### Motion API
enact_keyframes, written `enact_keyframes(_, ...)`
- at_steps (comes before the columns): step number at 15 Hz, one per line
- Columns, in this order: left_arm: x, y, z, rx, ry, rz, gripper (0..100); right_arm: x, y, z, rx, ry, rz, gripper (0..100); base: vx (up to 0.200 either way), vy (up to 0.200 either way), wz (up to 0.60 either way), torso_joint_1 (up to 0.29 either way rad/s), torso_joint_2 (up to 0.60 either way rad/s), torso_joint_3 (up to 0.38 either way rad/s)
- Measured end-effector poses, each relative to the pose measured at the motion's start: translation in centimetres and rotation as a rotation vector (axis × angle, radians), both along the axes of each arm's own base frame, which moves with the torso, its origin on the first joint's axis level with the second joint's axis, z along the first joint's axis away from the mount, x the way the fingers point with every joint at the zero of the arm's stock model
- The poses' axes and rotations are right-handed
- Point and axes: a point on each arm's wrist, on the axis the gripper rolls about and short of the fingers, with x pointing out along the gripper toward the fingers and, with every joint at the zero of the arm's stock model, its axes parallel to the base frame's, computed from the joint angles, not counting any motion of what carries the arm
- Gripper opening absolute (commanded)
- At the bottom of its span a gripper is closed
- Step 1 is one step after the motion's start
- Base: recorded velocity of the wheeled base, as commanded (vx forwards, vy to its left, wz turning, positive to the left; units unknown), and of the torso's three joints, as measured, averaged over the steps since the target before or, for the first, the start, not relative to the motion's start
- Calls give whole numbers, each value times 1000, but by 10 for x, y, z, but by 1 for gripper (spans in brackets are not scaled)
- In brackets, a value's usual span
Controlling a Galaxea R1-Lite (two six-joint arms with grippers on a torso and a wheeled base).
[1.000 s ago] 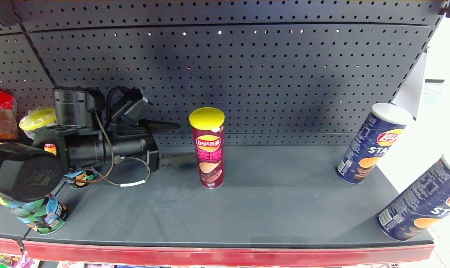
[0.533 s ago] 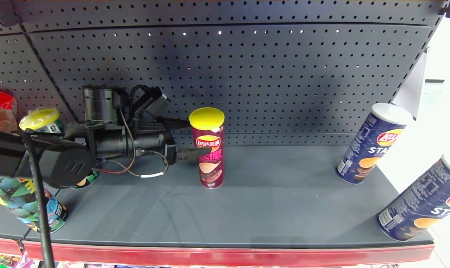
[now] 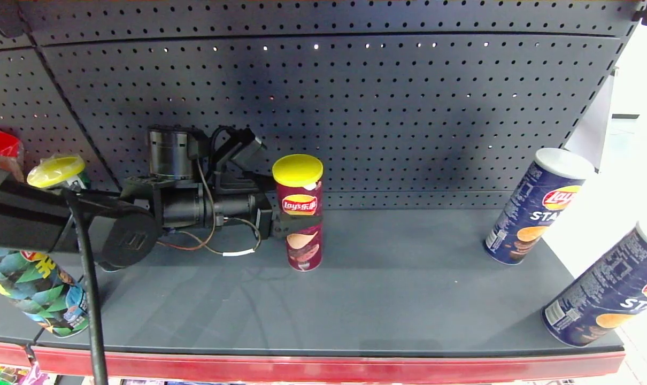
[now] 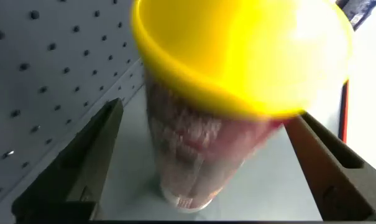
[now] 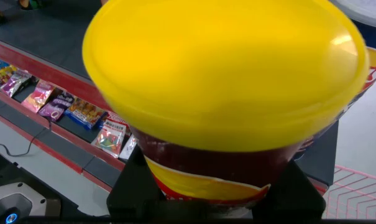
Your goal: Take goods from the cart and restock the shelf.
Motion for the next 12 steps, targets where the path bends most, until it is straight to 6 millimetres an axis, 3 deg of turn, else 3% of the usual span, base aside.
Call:
enact_keyframes(1, 2, -1, 1, -3, -5, -2, 0, 0, 0, 0, 0, 0, 0, 0, 0, 0, 0, 0, 0, 0)
enact_keyframes(7, -2, -10, -3, -8, 28, -23, 0, 0, 0, 1, 1, -3, 0, 0, 0, 0, 0, 0, 0, 0)
enact_keyframes(12, -36, -13, -7, -8, 105, -68, 0, 0, 0, 3, 2, -7, 0, 0, 0, 0, 0, 0, 0, 0)
